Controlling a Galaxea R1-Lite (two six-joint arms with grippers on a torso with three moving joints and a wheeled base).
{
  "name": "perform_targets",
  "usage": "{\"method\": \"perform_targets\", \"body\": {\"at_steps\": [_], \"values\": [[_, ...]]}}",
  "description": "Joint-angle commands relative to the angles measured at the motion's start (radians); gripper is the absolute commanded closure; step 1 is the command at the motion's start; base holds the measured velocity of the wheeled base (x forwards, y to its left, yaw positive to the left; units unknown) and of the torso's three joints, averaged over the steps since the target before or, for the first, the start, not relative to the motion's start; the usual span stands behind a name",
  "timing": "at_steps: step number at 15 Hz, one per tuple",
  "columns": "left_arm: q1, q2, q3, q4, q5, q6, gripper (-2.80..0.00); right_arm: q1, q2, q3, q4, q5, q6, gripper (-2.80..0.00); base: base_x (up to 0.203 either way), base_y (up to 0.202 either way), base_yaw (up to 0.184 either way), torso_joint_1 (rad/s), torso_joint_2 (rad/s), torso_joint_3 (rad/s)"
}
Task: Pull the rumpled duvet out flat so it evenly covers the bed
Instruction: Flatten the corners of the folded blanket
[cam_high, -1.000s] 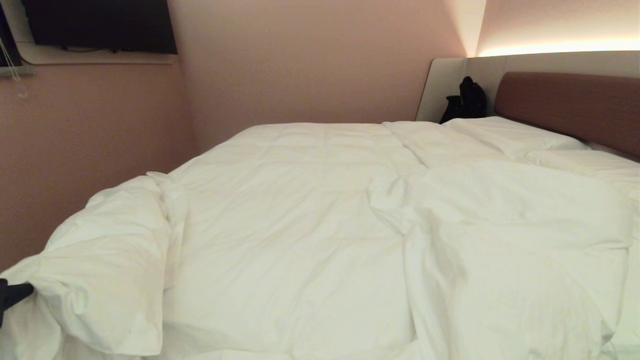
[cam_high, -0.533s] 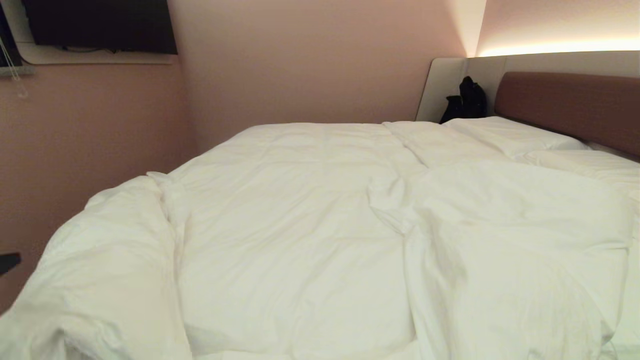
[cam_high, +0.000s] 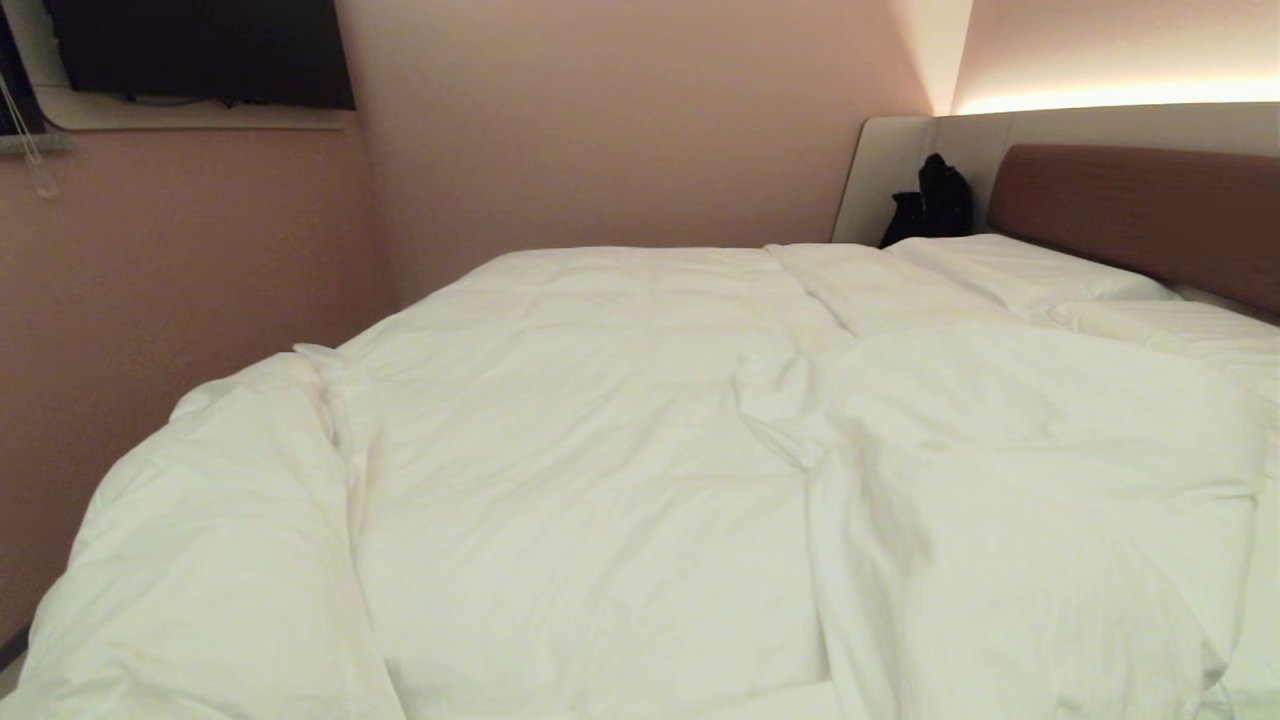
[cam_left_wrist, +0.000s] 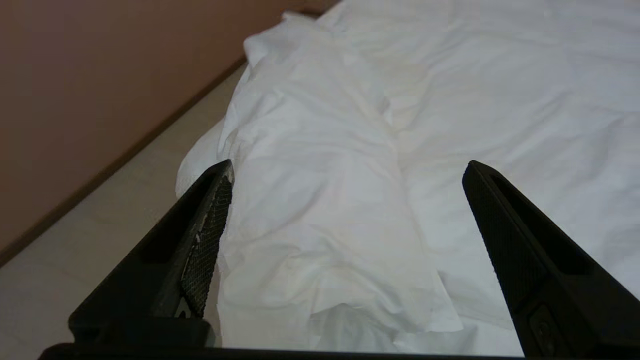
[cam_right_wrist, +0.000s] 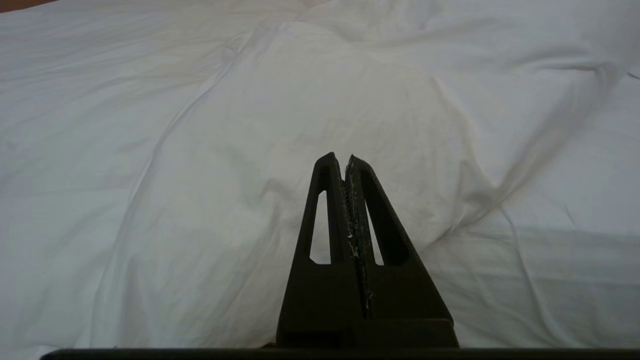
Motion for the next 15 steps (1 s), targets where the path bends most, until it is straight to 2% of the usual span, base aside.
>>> {"method": "perform_targets", "body": {"at_steps": [1,4,11,15], "values": [[0.000,-0.130,0.002,0.016,-0.010,0.001,0.00,0.000,0.000,0.000,0.000,0.000,-0.001,0.00,0.000,0.000,0.000,0.000,0.00,0.000],[0.000,-0.209,0.001,0.038,-0.031,0.001,0.00,0.000,0.000,0.000,0.000,-0.001,-0.001,0.00,0.000,0.000,0.000,0.000,0.00,0.000],[0.001,-0.362,-0.009,0.025,-0.025,-0.001,0.00,0.000,0.000,0.000,0.000,0.001,-0.001,0.00,0.000,0.000,0.000,0.000,0.00,0.000],[-0.015,-0.359,-0.056,0.011,-0.013,0.000,0.00,0.000,0.000,0.000,0.000,0.001,-0.001,0.00,0.000,0.000,0.000,0.000,0.00,0.000]]}}
